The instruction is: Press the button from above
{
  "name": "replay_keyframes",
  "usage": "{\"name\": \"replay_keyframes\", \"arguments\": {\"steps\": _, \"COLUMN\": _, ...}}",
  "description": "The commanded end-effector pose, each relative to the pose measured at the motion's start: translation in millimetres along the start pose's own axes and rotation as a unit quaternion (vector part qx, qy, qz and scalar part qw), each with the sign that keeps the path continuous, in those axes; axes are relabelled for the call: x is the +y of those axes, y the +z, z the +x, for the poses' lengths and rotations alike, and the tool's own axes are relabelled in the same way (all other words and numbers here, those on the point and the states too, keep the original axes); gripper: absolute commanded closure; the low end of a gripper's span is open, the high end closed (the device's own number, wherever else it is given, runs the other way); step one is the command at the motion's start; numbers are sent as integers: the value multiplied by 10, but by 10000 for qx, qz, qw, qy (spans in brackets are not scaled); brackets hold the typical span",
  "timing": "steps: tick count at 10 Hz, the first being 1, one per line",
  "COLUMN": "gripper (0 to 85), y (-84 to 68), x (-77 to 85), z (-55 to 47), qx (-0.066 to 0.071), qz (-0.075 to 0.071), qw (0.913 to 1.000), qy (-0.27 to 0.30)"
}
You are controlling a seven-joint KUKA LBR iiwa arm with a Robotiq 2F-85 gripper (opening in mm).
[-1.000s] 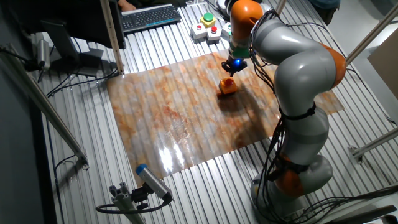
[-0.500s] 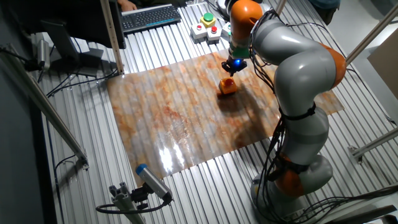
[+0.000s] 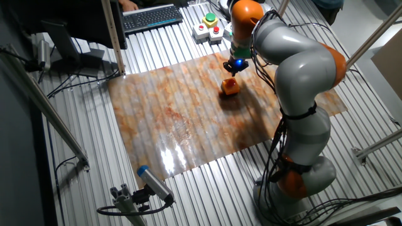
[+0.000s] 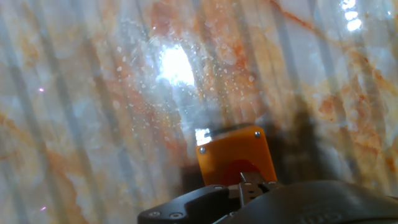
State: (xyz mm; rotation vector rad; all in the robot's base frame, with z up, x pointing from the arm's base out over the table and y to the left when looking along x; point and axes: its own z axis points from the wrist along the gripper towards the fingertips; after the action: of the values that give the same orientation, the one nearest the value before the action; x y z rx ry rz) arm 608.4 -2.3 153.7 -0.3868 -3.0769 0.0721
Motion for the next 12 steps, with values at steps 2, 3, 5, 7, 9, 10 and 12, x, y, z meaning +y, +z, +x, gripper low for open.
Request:
{"name": "replay_keyframes", "arguments": {"steps": 2, "gripper": 850, "y": 45, "x": 22, "z": -14, "qx": -31, "qz": 18, "qw": 10000, "qy": 2}}
{"name": "replay_keyframes", "arguments": {"steps": 3, "gripper": 850, "y": 49, "x": 32, "z": -8, "qx": -43, "qz": 33, "qw": 10000, "qy": 10}}
{"name": "replay_keyframes", "arguments": {"steps": 5, "gripper": 850, "y": 42, "x": 10, "z": 19, "qx": -40, "qz": 27, "qw": 10000, "qy": -28}}
{"name": "replay_keyframes", "arguments": {"steps": 7, "gripper": 850, "y": 43, "x": 9, "z": 78, "qx": -44, "qz": 12, "qw": 10000, "qy": -44}}
{"name": "replay_keyframes", "arguments": {"steps": 9, "gripper": 850, "y": 121, "x": -2, "z": 89, "qx": -53, "qz": -10, "qw": 10000, "qy": -59}}
{"name": "replay_keyframes", "arguments": {"steps": 10, "gripper": 850, "y": 199, "x": -15, "z": 95, "qx": -105, "qz": -10, "qw": 9999, "qy": -71}}
{"name": "replay_keyframes", "arguments": {"steps": 12, "gripper": 850, "y": 240, "x": -18, "z": 111, "qx": -110, "qz": -49, "qw": 9999, "qy": -79}}
